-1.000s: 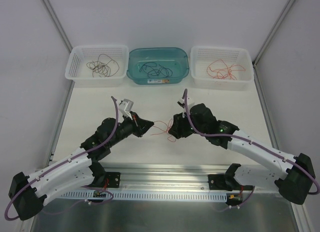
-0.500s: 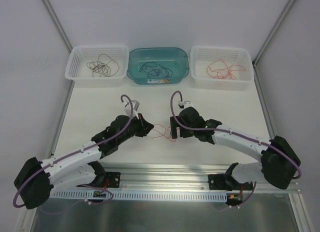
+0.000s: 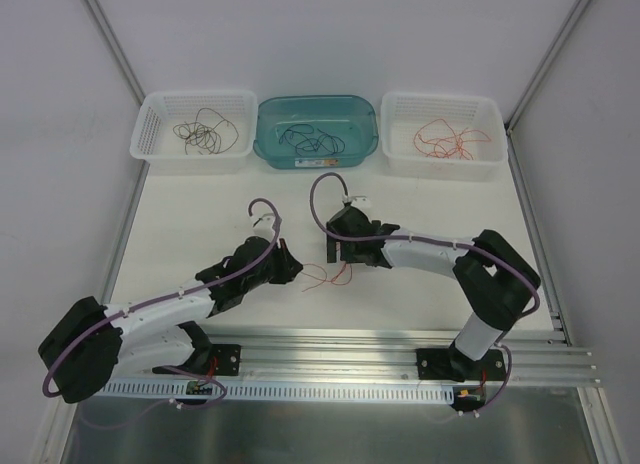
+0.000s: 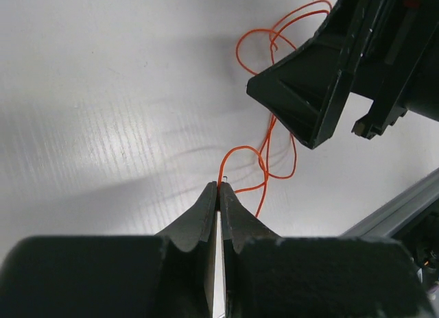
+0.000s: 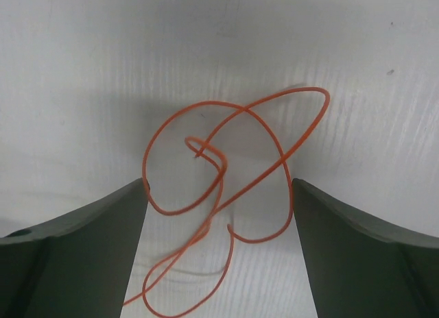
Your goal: Untangle the cables
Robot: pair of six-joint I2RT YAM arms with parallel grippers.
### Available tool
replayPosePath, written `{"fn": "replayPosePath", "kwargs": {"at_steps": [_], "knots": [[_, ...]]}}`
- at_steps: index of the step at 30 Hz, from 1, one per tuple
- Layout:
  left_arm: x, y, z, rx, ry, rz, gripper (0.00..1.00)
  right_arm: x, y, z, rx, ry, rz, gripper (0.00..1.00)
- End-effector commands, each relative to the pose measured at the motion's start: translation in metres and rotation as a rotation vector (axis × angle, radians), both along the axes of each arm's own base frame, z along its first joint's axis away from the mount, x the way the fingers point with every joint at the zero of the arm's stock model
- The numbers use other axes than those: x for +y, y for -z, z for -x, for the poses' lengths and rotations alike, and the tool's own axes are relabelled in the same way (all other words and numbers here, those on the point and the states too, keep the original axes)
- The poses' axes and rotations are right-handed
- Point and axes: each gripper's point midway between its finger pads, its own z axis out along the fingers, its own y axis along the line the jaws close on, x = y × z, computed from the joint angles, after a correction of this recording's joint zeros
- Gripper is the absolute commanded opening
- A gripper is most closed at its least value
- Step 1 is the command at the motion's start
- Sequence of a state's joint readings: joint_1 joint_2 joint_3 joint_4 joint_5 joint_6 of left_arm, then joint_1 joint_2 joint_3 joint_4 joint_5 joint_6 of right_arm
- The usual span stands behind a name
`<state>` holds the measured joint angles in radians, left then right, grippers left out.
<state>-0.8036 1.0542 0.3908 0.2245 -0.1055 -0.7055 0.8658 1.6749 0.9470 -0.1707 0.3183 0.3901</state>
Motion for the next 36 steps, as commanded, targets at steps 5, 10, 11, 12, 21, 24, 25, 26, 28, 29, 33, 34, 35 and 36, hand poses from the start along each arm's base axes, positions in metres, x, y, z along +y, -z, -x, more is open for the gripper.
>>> {"fn": "replayPosePath", "kwargs": {"at_steps": [5, 10, 11, 12, 21, 24, 25, 26, 28, 29, 33, 34, 35, 36], "knots": [[-0.006, 0.011, 0.001, 0.039, 0.008, 0.022, 0.00, 0.014, 0.008, -0.024, -0.047, 0.038, 0.038, 0.77], [-0.008, 0.009, 0.003, 0.040, 0.019, 0.029, 0.04, 0.010, 0.010, -0.025, -0.059, 0.020, 0.067, 0.36], [-0.008, 0.005, 0.002, 0.027, 0.021, 0.033, 0.11, 0.008, 0.004, -0.024, -0.070, 0.016, 0.064, 0.30], [-0.007, 0.002, 0.002, 0.019, 0.022, 0.036, 0.14, 0.006, -0.001, -0.025, -0.083, 0.016, 0.069, 0.18], [-0.009, -0.055, -0.004, -0.109, 0.073, 0.043, 0.62, -0.019, -0.090, -0.032, -0.262, -0.039, 0.083, 0.01], [-0.007, -0.082, -0.006, -0.159, 0.097, 0.022, 0.74, -0.036, -0.132, -0.036, -0.338, -0.034, 0.095, 0.01], [-0.007, -0.101, -0.009, -0.202, 0.106, 0.025, 0.81, -0.042, -0.145, -0.037, -0.361, -0.030, 0.095, 0.01], [-0.006, -0.108, -0.010, -0.213, 0.110, 0.019, 0.84, -0.049, -0.155, -0.037, -0.370, -0.031, 0.107, 0.01], [0.004, -0.122, -0.013, -0.224, 0.110, -0.021, 0.89, -0.065, -0.195, -0.043, -0.438, -0.011, 0.088, 0.01], [0.007, -0.126, -0.013, -0.225, 0.114, -0.029, 0.94, -0.073, -0.205, -0.042, -0.442, -0.007, 0.094, 0.01], [0.032, -0.141, -0.018, -0.199, 0.101, -0.059, 0.99, -0.112, -0.273, -0.053, -0.537, 0.048, 0.066, 0.01], [0.046, -0.146, -0.023, -0.202, 0.071, -0.075, 0.99, -0.119, -0.298, -0.055, -0.573, 0.069, 0.050, 0.01], [0.052, -0.147, -0.023, -0.202, 0.064, -0.086, 0.99, -0.128, -0.310, -0.059, -0.592, 0.090, 0.056, 0.01], [0.057, -0.150, -0.024, -0.209, 0.058, -0.099, 0.99, -0.144, -0.319, -0.065, -0.606, 0.135, 0.070, 0.01]]}}
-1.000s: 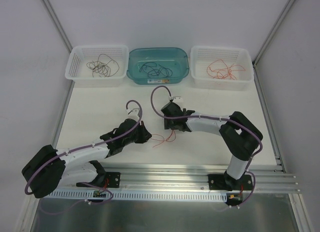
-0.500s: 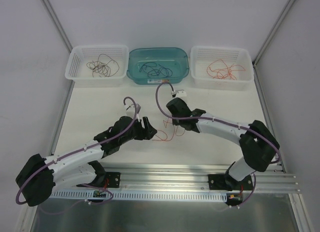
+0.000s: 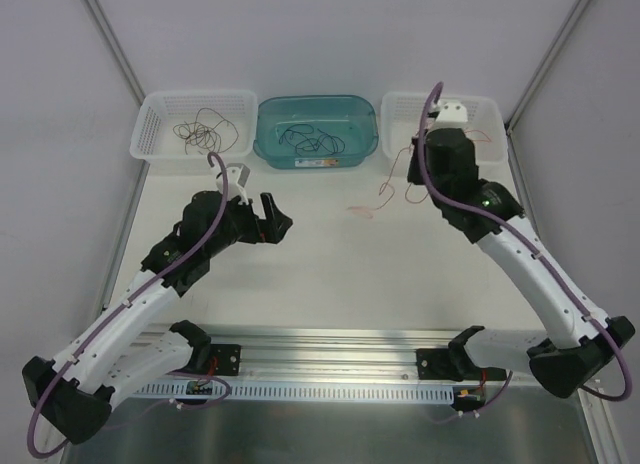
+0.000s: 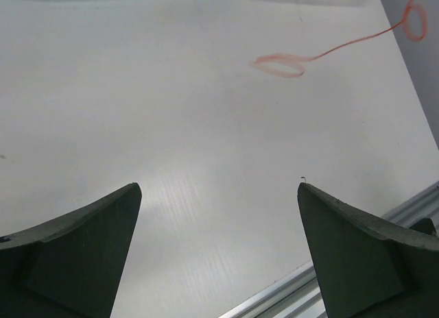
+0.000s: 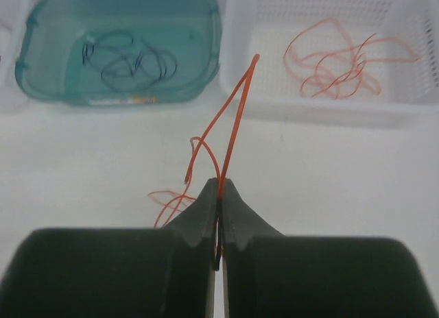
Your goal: Untangle the cables
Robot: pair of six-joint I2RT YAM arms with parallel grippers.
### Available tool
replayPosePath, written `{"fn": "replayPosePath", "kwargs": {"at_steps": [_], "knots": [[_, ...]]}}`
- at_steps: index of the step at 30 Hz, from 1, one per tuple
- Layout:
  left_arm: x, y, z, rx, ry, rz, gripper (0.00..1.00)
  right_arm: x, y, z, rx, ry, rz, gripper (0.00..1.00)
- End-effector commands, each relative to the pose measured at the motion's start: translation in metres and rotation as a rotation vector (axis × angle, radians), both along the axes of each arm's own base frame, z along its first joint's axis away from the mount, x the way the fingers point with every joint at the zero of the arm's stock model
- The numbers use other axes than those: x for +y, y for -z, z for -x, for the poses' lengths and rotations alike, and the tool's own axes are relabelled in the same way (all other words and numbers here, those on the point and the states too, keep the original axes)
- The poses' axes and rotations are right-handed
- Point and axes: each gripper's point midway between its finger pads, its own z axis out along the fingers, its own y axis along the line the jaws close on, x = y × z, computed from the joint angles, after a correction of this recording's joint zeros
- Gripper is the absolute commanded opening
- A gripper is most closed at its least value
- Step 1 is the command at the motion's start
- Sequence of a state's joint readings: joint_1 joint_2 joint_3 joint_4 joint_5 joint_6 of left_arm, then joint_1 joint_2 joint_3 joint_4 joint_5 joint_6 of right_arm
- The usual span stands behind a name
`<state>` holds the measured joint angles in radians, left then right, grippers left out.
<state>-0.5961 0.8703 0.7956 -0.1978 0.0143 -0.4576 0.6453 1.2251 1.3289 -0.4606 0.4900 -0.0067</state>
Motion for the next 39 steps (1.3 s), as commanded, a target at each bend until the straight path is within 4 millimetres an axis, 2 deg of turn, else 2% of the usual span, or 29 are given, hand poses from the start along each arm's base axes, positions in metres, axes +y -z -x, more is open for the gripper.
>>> {"fn": "replayPosePath", "kwargs": {"at_steps": [1, 2, 4, 5, 6, 7, 8, 9, 11, 12, 14, 16, 18, 19, 21, 22, 24, 26, 28, 29, 30, 32, 33, 34, 36, 37, 38, 39], "knots": [[0.026, -0.008, 0.010, -0.013, 0.028, -0.101, 0.99, -0.043, -0.055, -0.004, -0.084, 0.067, 0.033, 0.01], [0.037, -0.004, 0.011, 0.003, 0.005, -0.132, 0.99, -0.057, -0.073, -0.012, -0.115, 0.101, 0.008, 0.01], [0.053, -0.003, 0.009, -0.018, -0.038, -0.191, 0.99, -0.070, -0.093, -0.020, -0.150, 0.140, -0.019, 0.01], [0.062, 0.001, 0.007, -0.018, -0.071, -0.216, 0.99, -0.074, -0.110, -0.029, -0.179, 0.152, -0.043, 0.01], [0.067, 0.004, 0.007, -0.020, -0.088, -0.230, 0.99, -0.089, -0.118, -0.035, -0.194, 0.193, -0.054, 0.01], [0.075, 0.012, 0.007, -0.019, -0.121, -0.254, 0.99, -0.093, -0.125, -0.042, -0.209, 0.205, -0.072, 0.01], [0.079, 0.017, 0.008, -0.015, -0.133, -0.266, 0.99, -0.104, -0.143, -0.048, -0.249, 0.227, -0.095, 0.01], [0.083, 0.027, 0.009, -0.005, -0.149, -0.283, 0.99, -0.107, -0.140, -0.061, -0.243, 0.237, -0.093, 0.01], [0.091, 0.038, 0.009, 0.011, -0.179, -0.310, 0.99, -0.112, -0.152, -0.078, -0.276, 0.243, -0.109, 0.01], [0.092, 0.045, 0.010, 0.023, -0.175, -0.324, 0.99, -0.121, -0.154, -0.095, -0.282, 0.266, -0.105, 0.01], [0.091, 0.048, 0.011, 0.029, -0.165, -0.333, 0.99, -0.134, -0.157, -0.114, -0.300, 0.294, -0.102, 0.01], [0.092, 0.048, 0.010, 0.026, -0.165, -0.342, 0.99, -0.138, -0.151, -0.144, -0.306, 0.302, -0.098, 0.01], [0.095, 0.049, 0.009, 0.025, -0.172, -0.354, 0.99, -0.147, -0.141, -0.165, -0.305, 0.320, -0.083, 0.01], [0.094, 0.050, 0.009, 0.027, -0.170, -0.356, 0.99, -0.149, -0.129, -0.186, -0.304, 0.325, -0.077, 0.01], [0.097, 0.051, 0.008, 0.027, -0.177, -0.366, 0.99, -0.155, -0.119, -0.206, -0.304, 0.336, -0.075, 0.01], [0.097, 0.052, 0.008, 0.028, -0.181, -0.367, 0.99, -0.156, -0.100, -0.224, -0.276, 0.337, -0.066, 0.01], [0.099, 0.053, 0.008, 0.029, -0.186, -0.371, 0.99, -0.159, -0.086, -0.241, -0.269, 0.337, -0.070, 0.01], [0.100, 0.053, 0.007, 0.027, -0.190, -0.380, 0.99, -0.156, -0.058, -0.261, -0.231, 0.311, -0.072, 0.01], [0.103, 0.054, 0.006, 0.031, -0.198, -0.393, 0.99, -0.157, -0.044, -0.273, -0.220, 0.309, -0.077, 0.01], [0.103, 0.056, 0.006, 0.036, -0.198, -0.396, 0.99, -0.160, -0.025, -0.285, -0.190, 0.312, -0.073, 0.01], [0.103, 0.056, 0.005, 0.039, -0.196, -0.398, 0.99, -0.160, -0.015, -0.290, -0.171, 0.310, -0.070, 0.01], [0.101, 0.057, 0.004, 0.048, -0.185, -0.392, 0.99, -0.164, 0.011, -0.300, -0.113, 0.309, -0.061, 0.10], [0.101, 0.059, 0.004, 0.057, -0.184, -0.392, 0.99, -0.163, 0.034, -0.306, -0.066, 0.304, -0.053, 0.18], [0.101, 0.060, 0.004, 0.061, -0.181, -0.393, 0.99, -0.163, 0.043, -0.307, -0.047, 0.301, -0.050, 0.38], [0.099, 0.062, 0.004, 0.070, -0.174, -0.392, 0.99, -0.165, 0.060, -0.303, -0.012, 0.298, -0.047, 0.54], [0.099, 0.062, 0.003, 0.072, -0.173, -0.392, 0.99, -0.162, 0.061, -0.301, -0.009, 0.289, -0.052, 0.66], [0.099, 0.062, 0.004, 0.072, -0.171, -0.388, 0.99, -0.159, 0.061, -0.297, -0.007, 0.270, -0.058, 0.70], [0.099, 0.062, 0.004, 0.072, -0.172, -0.387, 0.99, -0.158, 0.069, -0.291, 0.011, 0.264, -0.056, 0.73]]}}
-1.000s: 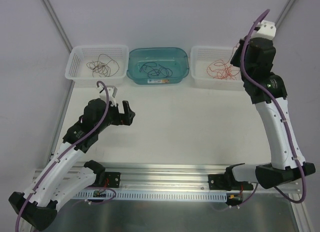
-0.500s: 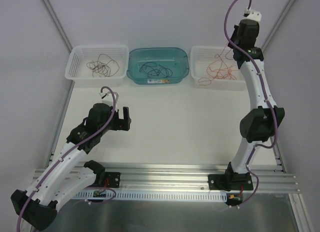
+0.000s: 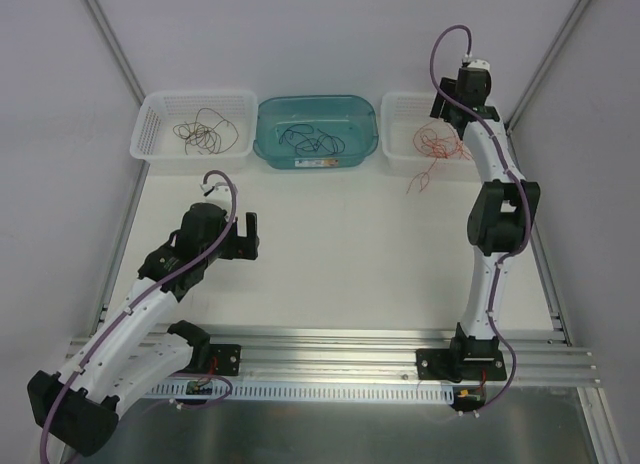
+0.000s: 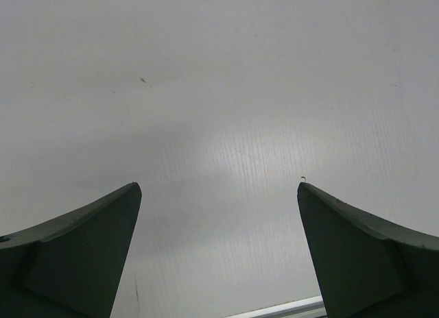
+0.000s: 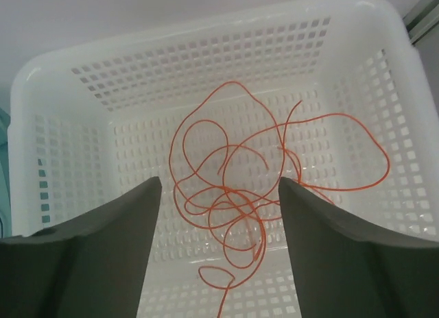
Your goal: Untangle the cables
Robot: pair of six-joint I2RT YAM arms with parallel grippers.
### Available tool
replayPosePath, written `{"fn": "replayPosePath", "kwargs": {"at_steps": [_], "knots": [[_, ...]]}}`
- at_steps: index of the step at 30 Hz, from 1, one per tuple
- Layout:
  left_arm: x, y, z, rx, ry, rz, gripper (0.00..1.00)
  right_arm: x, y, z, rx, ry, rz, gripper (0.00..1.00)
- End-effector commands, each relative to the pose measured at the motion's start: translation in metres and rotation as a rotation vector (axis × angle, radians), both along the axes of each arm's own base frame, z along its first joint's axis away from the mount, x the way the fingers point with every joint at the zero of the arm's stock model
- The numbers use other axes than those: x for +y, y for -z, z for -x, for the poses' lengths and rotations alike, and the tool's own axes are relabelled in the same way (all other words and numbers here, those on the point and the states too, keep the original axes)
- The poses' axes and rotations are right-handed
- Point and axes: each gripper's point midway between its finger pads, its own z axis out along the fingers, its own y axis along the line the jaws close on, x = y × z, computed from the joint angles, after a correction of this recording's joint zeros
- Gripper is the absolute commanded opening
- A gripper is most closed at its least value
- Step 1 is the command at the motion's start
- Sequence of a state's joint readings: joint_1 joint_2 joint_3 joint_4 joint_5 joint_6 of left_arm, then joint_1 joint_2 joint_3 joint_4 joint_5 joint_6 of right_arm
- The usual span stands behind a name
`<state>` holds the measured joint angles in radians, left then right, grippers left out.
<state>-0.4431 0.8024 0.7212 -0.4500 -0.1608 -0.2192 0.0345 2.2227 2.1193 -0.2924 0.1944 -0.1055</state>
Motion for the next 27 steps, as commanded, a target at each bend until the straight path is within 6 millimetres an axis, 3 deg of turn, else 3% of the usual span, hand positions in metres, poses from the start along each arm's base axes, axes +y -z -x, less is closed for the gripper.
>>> {"fn": "replayPosePath", "kwargs": {"at_steps": [1, 6, 7, 10, 11, 12, 14, 18, 27], "knots": [[-0.001, -0.006, -0.003, -0.019, 0.017, 0.004, 0.99, 0.006, -0.053, 0.015, -0.103, -0.043, -0.024, 0.75], [-0.002, -0.010, -0.002, -0.030, 0.017, 0.026, 0.99, 0.017, -0.068, 0.058, -0.119, -0.068, -0.112, 0.76], [-0.002, -0.011, -0.001, -0.034, 0.018, 0.029, 0.99, 0.021, -0.060, 0.076, -0.100, -0.078, -0.137, 0.76], [-0.001, -0.012, 0.000, -0.039, 0.017, 0.034, 0.99, 0.028, -0.051, 0.095, -0.127, -0.069, -0.209, 0.75], [-0.002, -0.014, 0.000, -0.043, 0.019, 0.035, 0.99, 0.029, -0.031, 0.112, -0.096, -0.064, -0.226, 0.75], [-0.001, -0.014, 0.000, -0.047, 0.019, 0.037, 0.99, 0.029, -0.029, 0.114, -0.113, -0.066, -0.235, 0.75], [-0.001, -0.015, 0.001, -0.049, 0.017, 0.041, 0.99, 0.034, -0.006, 0.125, -0.079, -0.077, -0.251, 0.74], [-0.001, -0.017, 0.002, -0.058, 0.020, 0.047, 0.99, 0.046, 0.027, 0.131, -0.011, -0.168, -0.248, 0.73], [-0.001, -0.019, 0.002, -0.069, 0.025, 0.044, 0.99, 0.043, 0.074, 0.122, 0.076, -0.197, -0.186, 0.62]]}}
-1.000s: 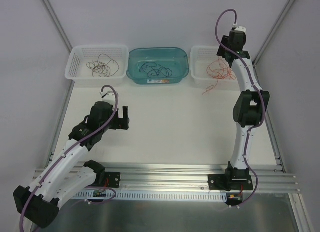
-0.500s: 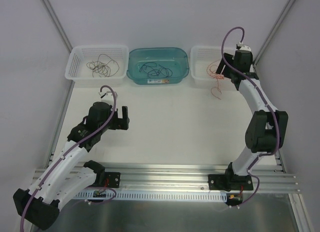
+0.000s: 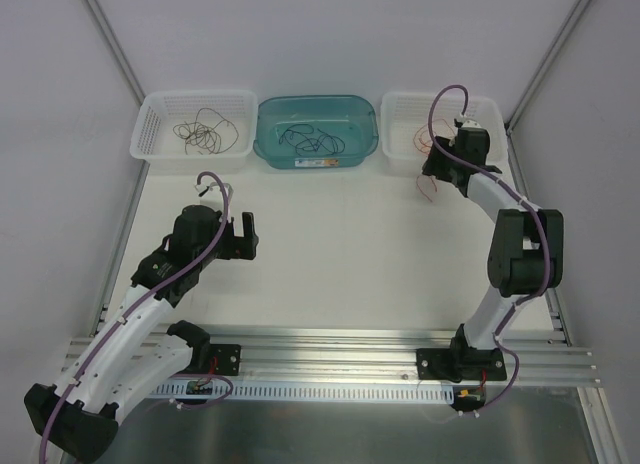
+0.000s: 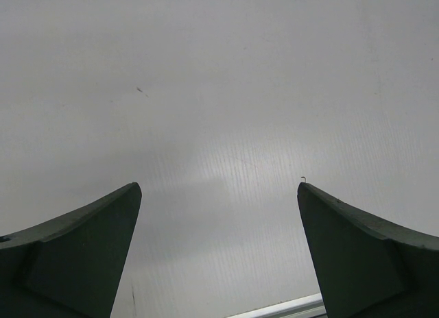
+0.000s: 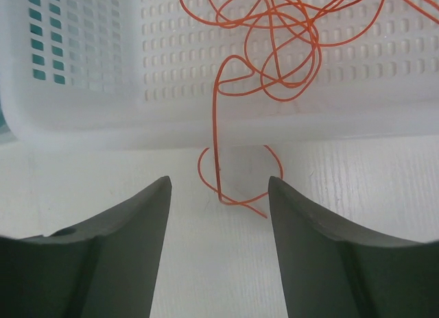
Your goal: Untangle the cables
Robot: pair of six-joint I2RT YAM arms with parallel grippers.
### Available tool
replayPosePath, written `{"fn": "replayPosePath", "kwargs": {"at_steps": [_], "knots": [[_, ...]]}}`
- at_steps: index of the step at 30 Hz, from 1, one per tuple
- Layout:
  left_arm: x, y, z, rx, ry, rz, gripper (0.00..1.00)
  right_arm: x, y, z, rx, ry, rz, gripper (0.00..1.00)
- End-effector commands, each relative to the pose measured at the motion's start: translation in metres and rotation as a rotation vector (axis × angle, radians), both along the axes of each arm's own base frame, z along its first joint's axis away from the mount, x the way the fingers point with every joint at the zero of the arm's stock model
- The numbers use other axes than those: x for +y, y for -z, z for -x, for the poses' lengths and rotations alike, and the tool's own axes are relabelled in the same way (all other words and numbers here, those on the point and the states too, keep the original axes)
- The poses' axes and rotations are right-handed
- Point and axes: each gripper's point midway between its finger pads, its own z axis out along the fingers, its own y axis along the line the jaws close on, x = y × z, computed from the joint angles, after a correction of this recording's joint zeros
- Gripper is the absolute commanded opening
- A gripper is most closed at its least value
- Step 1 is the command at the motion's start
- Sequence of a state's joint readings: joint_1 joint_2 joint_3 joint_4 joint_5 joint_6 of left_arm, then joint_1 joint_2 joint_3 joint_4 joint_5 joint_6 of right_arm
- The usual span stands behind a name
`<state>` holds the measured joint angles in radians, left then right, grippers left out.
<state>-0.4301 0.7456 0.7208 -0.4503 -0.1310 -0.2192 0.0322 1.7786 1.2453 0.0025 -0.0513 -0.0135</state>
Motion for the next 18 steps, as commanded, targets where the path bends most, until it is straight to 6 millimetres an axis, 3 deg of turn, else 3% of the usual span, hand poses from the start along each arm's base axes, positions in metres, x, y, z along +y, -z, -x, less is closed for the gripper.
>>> {"fn": "replayPosePath", "kwargs": {"at_steps": [1, 5, 10, 12, 18], "knots": [[-0.001, -0.005, -0.002, -0.021, 0.013, 0.003, 0.99, 0.003, -0.004, -0.017, -0.054, -0.043, 0.012, 0.59], [-0.001, -0.004, -0.002, -0.016, 0.017, -0.001, 0.99, 0.008, 0.007, -0.021, -0.031, -0.069, -0.001, 0.46], [-0.001, -0.002, -0.003, -0.010, 0.017, -0.003, 0.99, 0.011, 0.003, -0.015, -0.026, -0.084, -0.021, 0.16], [-0.002, -0.003, -0.002, -0.012, 0.018, 0.001, 0.99, 0.015, -0.008, -0.006, -0.034, -0.105, -0.031, 0.03], [-0.003, -0.004, -0.002, -0.014, 0.021, 0.009, 0.99, 0.040, -0.049, 0.013, -0.064, -0.225, -0.116, 0.01]]}}
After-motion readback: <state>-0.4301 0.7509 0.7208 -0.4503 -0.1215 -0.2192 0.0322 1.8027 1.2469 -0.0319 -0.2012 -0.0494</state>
